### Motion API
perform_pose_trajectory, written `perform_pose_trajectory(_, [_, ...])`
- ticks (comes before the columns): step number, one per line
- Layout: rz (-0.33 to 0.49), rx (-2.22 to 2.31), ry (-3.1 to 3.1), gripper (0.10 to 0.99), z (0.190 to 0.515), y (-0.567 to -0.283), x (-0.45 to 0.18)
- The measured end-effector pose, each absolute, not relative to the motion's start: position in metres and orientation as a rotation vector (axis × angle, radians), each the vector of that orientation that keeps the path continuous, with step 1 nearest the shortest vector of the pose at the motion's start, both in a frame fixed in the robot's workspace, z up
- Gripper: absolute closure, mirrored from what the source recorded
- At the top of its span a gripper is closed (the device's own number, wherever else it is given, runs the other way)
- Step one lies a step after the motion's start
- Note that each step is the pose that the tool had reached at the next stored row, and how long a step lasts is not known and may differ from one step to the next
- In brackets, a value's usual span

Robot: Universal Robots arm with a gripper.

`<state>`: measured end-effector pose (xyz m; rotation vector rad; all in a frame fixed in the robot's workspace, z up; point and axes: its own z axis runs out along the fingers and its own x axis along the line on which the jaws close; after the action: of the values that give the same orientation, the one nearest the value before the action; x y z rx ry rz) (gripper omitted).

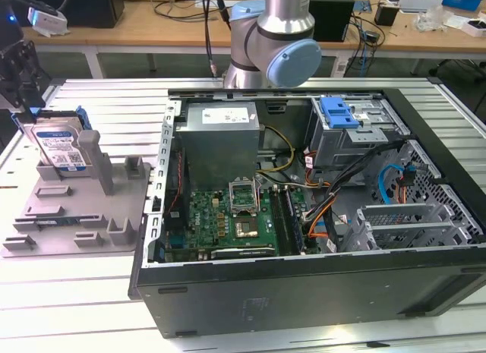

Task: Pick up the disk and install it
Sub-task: 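Pick up the disk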

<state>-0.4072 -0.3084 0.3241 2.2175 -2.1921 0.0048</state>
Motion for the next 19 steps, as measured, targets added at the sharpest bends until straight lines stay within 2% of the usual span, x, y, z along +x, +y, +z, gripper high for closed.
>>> perform_pose_trajectory(19, [0.005,2.218,-2.192,0.592,0.3194,-0.3148,-0.4063])
